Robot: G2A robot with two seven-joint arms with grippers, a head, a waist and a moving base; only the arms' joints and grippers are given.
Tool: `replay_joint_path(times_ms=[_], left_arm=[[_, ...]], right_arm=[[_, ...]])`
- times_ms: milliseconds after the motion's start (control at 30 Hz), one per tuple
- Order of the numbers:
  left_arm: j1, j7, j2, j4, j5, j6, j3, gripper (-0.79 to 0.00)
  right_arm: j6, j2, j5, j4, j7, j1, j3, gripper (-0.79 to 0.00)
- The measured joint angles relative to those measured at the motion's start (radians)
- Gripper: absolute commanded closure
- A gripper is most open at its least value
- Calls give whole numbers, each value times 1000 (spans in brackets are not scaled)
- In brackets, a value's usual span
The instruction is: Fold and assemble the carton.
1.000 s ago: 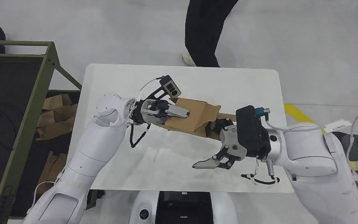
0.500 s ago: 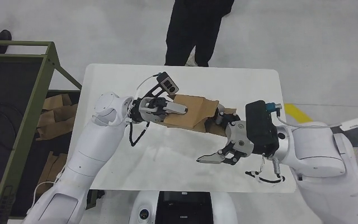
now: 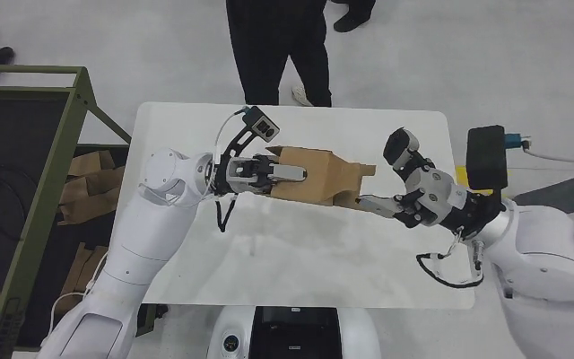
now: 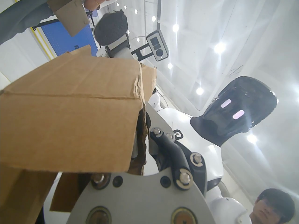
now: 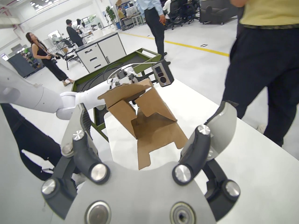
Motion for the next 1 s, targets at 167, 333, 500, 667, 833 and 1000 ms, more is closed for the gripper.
replay_joint_path(times_ms=[167,333,500,667,833,1000], left_arm=[[7,34,0,-19,58,-77,-9,0],[10,51,0,-31,89,-115,-7,0],[9,43,-1,-32,81,-131,-6,0],[8,41,-1,-33,97,-143,-5,0],[15,45,0,-32,98,-154,-12,0],[18,37,1,-33,93,-158,-15,0]], right_arm=[[81,1,4,-48,5,-19,20,-785],[117,2,7,-58,23,-7,19,-785],[152,2,-13,-58,38,32,-9,-785],[213,2,-47,-58,81,83,-49,-785],[249,2,-48,-53,94,86,-58,-785],[255,4,-46,-38,110,69,-57,-785]])
